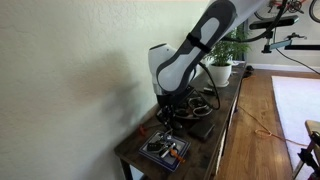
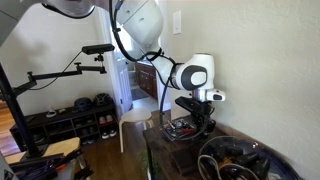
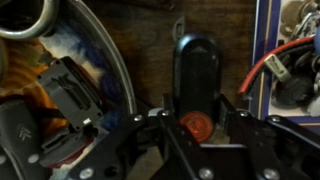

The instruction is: Pick the black object on the table and place it on the tray

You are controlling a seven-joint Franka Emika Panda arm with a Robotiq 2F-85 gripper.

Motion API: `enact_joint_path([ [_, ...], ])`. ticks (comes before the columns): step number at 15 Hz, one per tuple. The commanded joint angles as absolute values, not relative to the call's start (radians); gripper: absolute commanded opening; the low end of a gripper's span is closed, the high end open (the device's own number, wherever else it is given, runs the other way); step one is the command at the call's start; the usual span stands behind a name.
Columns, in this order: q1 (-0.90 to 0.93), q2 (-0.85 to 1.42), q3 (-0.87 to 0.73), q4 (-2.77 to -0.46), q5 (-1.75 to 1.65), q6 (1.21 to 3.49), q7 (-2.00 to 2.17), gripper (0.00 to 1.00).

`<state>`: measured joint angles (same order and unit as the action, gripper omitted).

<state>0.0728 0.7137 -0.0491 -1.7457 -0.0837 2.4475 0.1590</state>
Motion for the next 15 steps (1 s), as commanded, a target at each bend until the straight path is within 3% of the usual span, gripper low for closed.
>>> enact_joint_path([
  [1, 0.071, 0.586, -0.056, -1.857, -0.089, 2.485, 0.148, 0.19],
  [15, 0.052, 0.562, -0.193, -1.806, -0.224, 2.489, 0.197, 0.19],
])
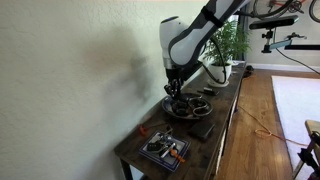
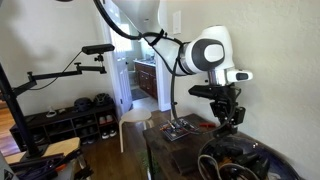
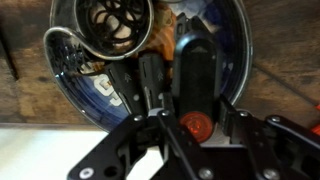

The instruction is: Pick the black object on the table and place it on the tray

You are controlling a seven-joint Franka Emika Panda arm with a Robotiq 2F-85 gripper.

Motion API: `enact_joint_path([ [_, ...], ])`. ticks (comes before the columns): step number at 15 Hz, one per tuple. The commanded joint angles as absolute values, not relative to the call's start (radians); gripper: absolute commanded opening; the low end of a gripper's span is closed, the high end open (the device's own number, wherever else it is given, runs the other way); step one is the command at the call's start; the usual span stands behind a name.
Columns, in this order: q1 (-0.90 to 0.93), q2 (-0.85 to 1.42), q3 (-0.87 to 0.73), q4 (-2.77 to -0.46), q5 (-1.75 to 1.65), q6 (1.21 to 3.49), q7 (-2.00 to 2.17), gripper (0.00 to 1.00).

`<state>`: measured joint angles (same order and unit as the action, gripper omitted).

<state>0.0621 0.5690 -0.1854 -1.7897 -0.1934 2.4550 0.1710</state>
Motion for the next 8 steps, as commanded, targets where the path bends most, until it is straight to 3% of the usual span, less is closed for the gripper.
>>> enact_joint_path([
  [1, 0.047, 0.570, -0.193, -1.804, -0.223, 2.499, 0.195, 0.19],
  [8, 0.028, 0.648, -0.194, -1.766, -0.211, 2.556, 0.181, 0.19],
])
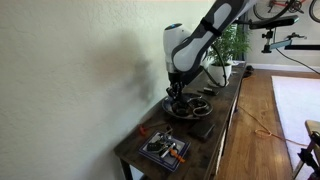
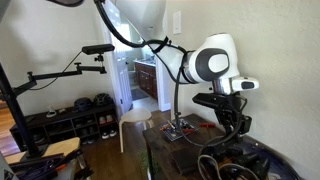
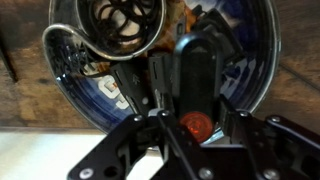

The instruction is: Pick the black object on the table and place it on the tray

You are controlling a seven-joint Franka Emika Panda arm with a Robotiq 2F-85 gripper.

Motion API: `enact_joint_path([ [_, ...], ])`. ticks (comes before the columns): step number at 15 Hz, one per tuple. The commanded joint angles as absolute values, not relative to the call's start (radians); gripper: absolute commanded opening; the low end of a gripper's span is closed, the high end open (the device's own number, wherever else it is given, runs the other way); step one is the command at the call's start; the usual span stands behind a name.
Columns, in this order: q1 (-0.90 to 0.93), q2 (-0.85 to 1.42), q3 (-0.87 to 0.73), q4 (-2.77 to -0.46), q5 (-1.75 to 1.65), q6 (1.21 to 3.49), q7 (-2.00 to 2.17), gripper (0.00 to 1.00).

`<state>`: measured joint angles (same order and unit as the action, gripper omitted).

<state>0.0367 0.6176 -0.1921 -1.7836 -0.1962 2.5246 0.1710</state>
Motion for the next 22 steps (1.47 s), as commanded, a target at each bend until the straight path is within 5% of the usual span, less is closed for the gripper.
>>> enact_joint_path([
  [1, 0.027, 0.659, -0.195, -1.760, -0.211, 2.560, 0.178, 0.19],
  [11, 0.018, 0.731, -0.202, -1.694, -0.209, 2.563, 0.156, 0.19],
  [12, 0.017, 0.729, -0.200, -1.693, -0.204, 2.560, 0.157, 0.30],
  [13, 0.018, 0.721, -0.197, -1.699, -0.201, 2.553, 0.157, 0.69],
  [15, 0.019, 0.704, -0.191, -1.715, -0.197, 2.549, 0.154, 0.74],
  [18, 0.022, 0.667, -0.181, -1.746, -0.193, 2.543, 0.150, 0.95],
  [22, 0.011, 0.588, -0.140, -1.789, -0.155, 2.494, 0.129, 1.00],
])
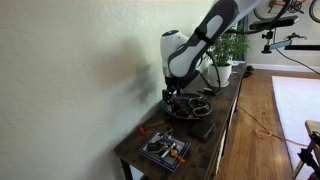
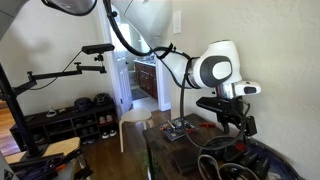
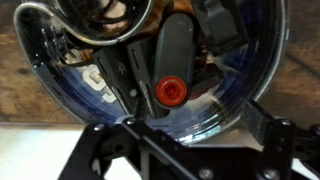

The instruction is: Pick the black object on the table and place it on the tray

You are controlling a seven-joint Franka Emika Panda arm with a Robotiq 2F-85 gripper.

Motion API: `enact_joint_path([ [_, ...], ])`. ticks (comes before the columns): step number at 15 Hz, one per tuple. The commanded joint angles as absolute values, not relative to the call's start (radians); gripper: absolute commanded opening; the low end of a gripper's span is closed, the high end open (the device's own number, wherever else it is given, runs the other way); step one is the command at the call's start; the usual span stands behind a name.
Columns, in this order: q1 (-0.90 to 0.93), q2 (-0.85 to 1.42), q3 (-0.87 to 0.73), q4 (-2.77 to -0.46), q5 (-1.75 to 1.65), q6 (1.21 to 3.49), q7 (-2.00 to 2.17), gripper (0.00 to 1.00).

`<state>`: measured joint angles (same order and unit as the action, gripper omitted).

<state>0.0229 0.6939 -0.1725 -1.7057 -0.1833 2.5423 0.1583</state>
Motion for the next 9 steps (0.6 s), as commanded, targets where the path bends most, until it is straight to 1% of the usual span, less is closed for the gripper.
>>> enact_joint_path([
  [1, 0.009, 0.565, -0.129, -1.798, -0.138, 2.458, 0.131, 1.00],
  [5, -0.005, 0.497, -0.093, -1.820, -0.063, 2.340, 0.137, 1.00],
  [8, 0.011, 0.459, -0.102, -1.837, -0.077, 2.299, 0.165, 1.00],
  [9, 0.008, 0.527, -0.102, -1.769, -0.086, 2.323, 0.159, 1.00],
])
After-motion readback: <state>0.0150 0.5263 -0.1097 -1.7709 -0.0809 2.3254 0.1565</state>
